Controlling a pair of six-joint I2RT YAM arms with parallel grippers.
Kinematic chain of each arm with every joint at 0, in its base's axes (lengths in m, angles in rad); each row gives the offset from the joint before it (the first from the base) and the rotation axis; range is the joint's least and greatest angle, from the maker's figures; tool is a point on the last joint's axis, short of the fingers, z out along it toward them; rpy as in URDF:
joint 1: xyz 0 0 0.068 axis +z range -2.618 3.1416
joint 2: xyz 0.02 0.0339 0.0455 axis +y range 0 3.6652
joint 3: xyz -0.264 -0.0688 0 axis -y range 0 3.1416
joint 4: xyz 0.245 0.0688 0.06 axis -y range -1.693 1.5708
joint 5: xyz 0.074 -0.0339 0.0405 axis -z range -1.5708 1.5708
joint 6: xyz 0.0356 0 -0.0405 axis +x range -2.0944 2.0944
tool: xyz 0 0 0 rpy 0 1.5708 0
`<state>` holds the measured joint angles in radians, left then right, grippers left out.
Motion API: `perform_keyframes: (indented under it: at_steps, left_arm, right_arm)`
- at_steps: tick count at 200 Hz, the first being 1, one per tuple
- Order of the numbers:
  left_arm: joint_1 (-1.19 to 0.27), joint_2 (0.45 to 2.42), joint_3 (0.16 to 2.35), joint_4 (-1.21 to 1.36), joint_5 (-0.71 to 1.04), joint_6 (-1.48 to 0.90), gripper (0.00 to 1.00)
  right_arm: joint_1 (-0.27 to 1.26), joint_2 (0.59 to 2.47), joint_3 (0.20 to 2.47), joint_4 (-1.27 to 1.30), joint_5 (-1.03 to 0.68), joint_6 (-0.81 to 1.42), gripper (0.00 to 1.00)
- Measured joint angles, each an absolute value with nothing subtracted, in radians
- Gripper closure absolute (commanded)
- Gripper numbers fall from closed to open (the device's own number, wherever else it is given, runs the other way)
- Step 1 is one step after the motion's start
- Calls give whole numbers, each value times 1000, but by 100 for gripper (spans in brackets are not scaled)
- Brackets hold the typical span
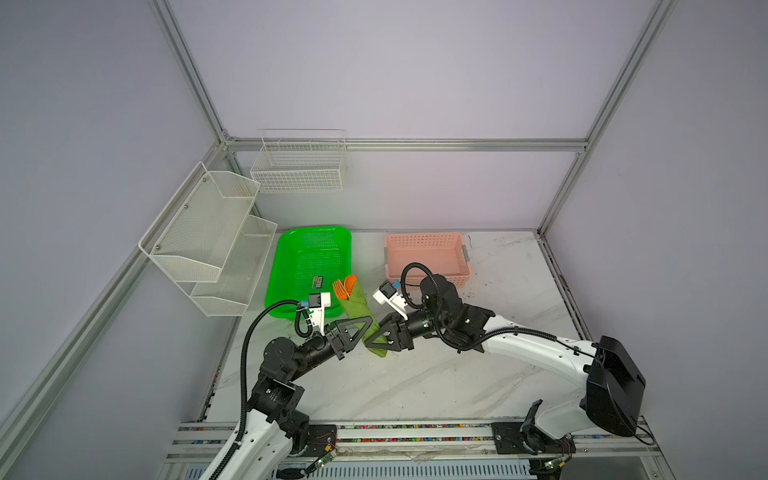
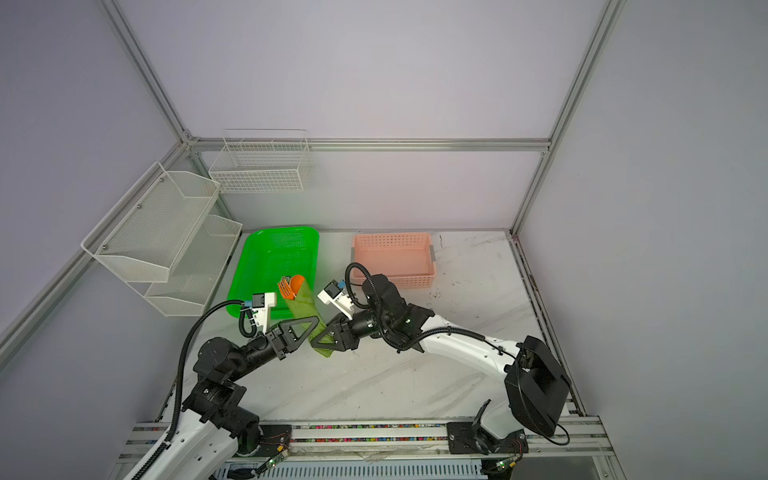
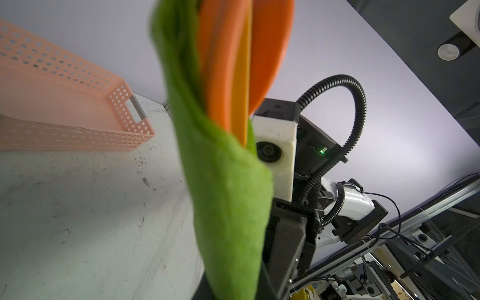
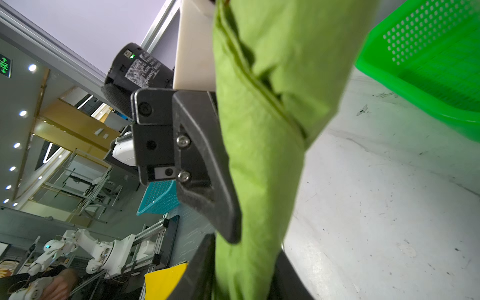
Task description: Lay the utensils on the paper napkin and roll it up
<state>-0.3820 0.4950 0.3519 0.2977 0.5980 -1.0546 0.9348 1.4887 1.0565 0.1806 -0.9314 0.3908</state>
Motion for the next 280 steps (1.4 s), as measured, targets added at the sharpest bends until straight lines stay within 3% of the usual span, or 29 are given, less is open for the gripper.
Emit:
perform_keyframes:
  at_steps: [19, 36, 44, 63, 111, 120, 129, 137, 153, 168, 186, 194, 246, 262, 280]
  left_arm:
    - [-382, 503, 352, 298, 598, -1055, 93]
    - [-382, 511, 352, 297, 599, -1054, 93]
    - [-382, 514, 352, 296, 599, -1054, 93]
    - [-382, 518, 352, 296, 599, -1052, 93]
    - [-382, 517, 354, 287, 597, -1032, 93]
    - [-382, 517, 354, 284, 597, -1030, 93]
    - [-382, 517, 354, 281, 597, -1029, 93]
    - [-382, 519, 355, 280, 596, -1029, 93]
    - [-382, 523, 355, 283, 587, -1029, 94]
    - [-382, 529, 355, 284, 583, -1029, 94]
    - [-382, 537, 355, 286, 579, -1029, 94]
    - [-382, 540, 355, 290, 581, -1029, 94]
    - [-382, 540, 355, 292, 580, -1027, 94]
    - [-382, 540, 360, 287, 580, -1022, 95]
    - [-378, 544, 390, 253, 570, -999, 95]
  right_arm:
    - [936, 1502, 1054, 183, -942, 389, 56]
    - [936, 1504, 1040, 185, -943, 390, 63]
    - [936, 1504, 1034, 186, -944, 391, 79]
    - [937, 1504, 1029, 187, -944, 395, 100]
    - [937, 1504, 1028, 194, -946, 392, 100]
    - [937, 1504, 1025, 196, -946, 392, 75]
    - [937, 1504, 1023, 196, -946, 393, 63]
    - [937, 1504, 1021, 194, -945, 390, 56]
    - [937, 1495, 1005, 191, -945, 388, 54]
    - [937, 1482, 983, 189, -945, 388, 59]
    - [938, 1476, 971, 187, -945, 388, 90]
    - [938, 1475, 970, 187, -938, 388, 100]
    - [937, 1475, 966, 192, -936, 400, 100]
    - [937, 1472, 966, 191, -935, 403, 57]
    - [937, 1460, 963, 190, -929, 402, 42]
